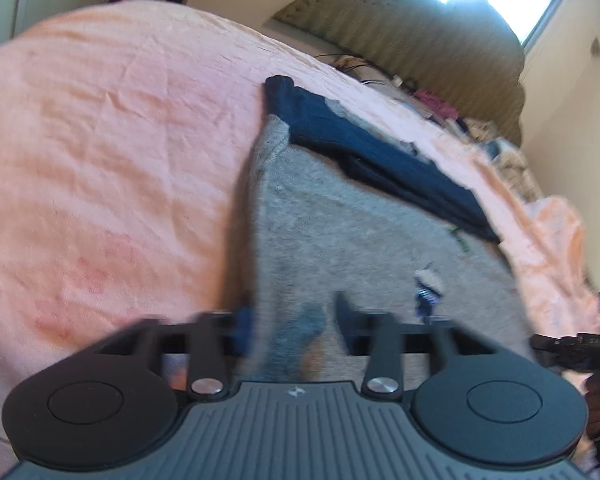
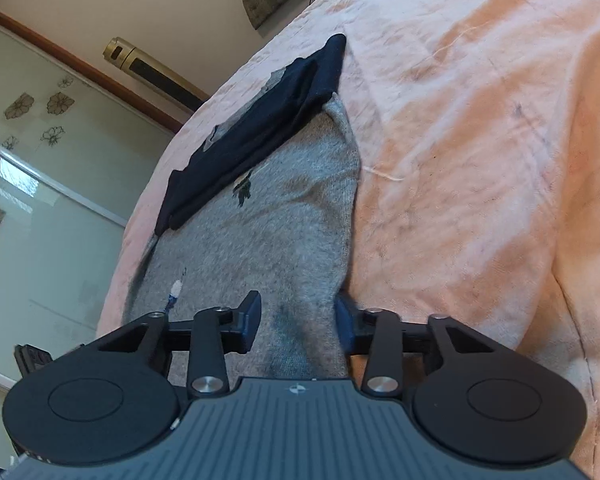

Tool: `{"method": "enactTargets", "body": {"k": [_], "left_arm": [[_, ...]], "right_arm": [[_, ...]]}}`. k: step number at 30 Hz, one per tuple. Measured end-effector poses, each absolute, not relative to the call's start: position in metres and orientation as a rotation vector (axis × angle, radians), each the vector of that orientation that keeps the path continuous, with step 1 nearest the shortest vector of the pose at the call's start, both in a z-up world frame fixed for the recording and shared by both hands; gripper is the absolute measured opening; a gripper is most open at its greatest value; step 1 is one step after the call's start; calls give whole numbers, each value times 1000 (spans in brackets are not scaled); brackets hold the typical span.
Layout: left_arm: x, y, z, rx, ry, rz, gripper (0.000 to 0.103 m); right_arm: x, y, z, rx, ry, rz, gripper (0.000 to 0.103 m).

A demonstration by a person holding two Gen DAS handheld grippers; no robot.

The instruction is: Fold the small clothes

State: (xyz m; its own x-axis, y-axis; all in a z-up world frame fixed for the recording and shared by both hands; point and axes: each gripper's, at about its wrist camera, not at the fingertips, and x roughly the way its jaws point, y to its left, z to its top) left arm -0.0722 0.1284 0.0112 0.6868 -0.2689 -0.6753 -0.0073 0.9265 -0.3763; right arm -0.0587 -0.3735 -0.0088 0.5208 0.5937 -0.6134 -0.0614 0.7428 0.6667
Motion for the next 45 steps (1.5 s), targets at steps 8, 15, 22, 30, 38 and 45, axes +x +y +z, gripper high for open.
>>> {"method": "enactTargets", "body": {"k": [8, 15, 22, 30, 38, 45], "left_arm": [[-86, 148, 16, -321, 820, -128, 4], [-143, 147, 13, -547, 857, -247, 58], [-148, 140, 13, -375, 843, -179, 5], [-178, 154, 13, -611, 926, -334, 66], [-187, 145, 11, -447, 958, -309, 7], [-173, 163, 64, -272, 927, -275, 22]], "right_arm": [[-75, -402, -12, 669, 913, 383, 9], [-129, -385, 1, 680, 996, 516, 60], [-150, -408, -10, 669, 992, 464, 6], [-184, -388, -4, 751, 1036, 582, 67], [-195, -391, -9, 668, 1105, 529, 7], [-183, -395, 34, 570, 1011, 440, 51]]}}
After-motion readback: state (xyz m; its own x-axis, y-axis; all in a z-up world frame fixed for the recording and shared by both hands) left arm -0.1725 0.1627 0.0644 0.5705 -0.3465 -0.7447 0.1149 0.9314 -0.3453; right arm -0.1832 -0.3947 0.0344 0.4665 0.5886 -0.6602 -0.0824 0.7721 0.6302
